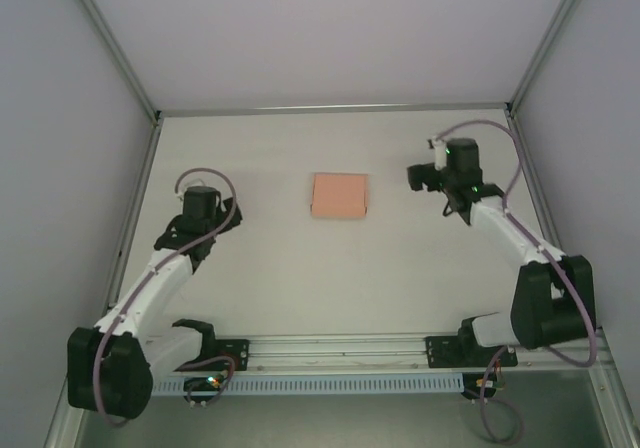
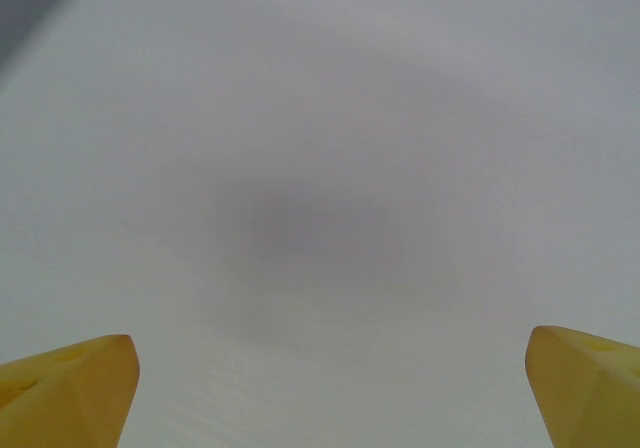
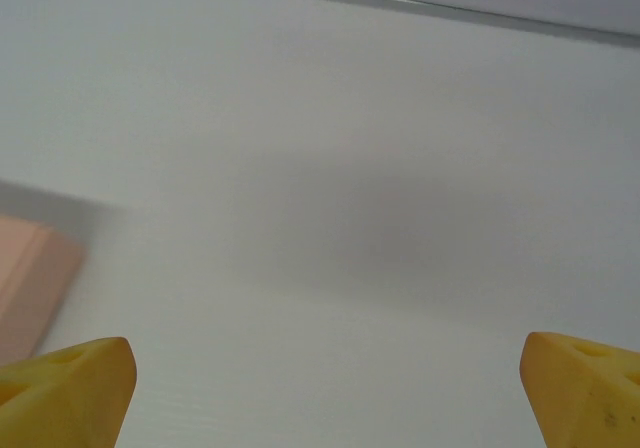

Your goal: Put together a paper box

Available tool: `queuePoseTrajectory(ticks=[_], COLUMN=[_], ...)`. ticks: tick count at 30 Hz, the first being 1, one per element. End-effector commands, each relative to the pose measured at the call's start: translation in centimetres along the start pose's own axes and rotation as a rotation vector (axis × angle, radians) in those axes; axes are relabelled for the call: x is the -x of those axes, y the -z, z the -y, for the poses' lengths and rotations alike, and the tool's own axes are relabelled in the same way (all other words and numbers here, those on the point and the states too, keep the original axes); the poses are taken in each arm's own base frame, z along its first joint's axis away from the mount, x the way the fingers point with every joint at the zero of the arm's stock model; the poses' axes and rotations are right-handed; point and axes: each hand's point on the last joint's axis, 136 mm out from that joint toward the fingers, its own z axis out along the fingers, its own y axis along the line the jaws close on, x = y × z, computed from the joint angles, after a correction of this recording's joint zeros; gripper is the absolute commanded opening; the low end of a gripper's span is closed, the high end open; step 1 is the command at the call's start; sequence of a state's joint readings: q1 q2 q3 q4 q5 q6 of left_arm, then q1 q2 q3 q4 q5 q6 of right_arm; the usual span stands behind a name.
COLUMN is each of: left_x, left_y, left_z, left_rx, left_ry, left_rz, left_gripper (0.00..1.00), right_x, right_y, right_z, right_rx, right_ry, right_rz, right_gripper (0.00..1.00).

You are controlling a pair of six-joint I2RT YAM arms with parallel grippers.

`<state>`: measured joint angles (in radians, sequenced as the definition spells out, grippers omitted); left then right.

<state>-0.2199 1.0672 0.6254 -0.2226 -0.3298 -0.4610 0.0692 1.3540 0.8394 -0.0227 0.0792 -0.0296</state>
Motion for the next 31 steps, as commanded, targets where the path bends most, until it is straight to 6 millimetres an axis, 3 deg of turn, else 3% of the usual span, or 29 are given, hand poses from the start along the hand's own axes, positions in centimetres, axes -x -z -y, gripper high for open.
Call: queuePoseTrajectory(ticks=[1, 3, 6, 9, 11, 15, 18, 20, 31], left_x=[3.4, 4.3, 5.1, 3.6, 3.0, 4.0, 3.5, 3.6, 3.5], left_y=[-1.2, -1.3, -0.7, -1.2, -2.2, -3.6, -4.8, -4.6, -5.1], left_z=[-3.4, -4.3, -3.8, -4.3, -4.8, -4.2, -4.3, -4.0, -3.7], left_rx=[0.146, 0.124, 0.053, 0.019, 0.038, 0.036, 0.037, 0.008, -0.008], left_ry=[-0.097, -0.074, -0.117, -0.116, -0.12, -0.131, -0.127, -0.15, -0.161], left_rz=[0.219, 0.271, 0.445, 0.521, 0.521, 0.526, 0.521, 0.589, 0.55], left_gripper=[1.0, 1.0, 1.0, 1.0, 1.0, 1.0, 1.0, 1.0, 1.0], right_x=[0.1, -1.2, -3.3, -4.2, -4.9, -5.0, -5.0, -5.1, -5.0], right_y=[0.0, -0.7, -2.3, -3.2, -3.0, -3.3, -3.2, -3.2, -3.2], right_z=[2.3, 2.9, 2.8, 0.8, 0.6, 0.9, 0.8, 0.9, 0.8], right_rx=[-0.039, -0.038, -0.038, 0.067, 0.074, 0.055, 0.056, 0.053, 0.054], right_ry=[-0.178, -0.178, -0.153, -0.108, -0.104, -0.113, -0.11, -0.11, -0.109], right_rz=[0.187, 0.242, 0.198, 0.274, 0.286, 0.295, 0.295, 0.29, 0.294], right_gripper=[1.0, 1.0, 1.0, 1.0, 1.0, 1.0, 1.0, 1.0, 1.0])
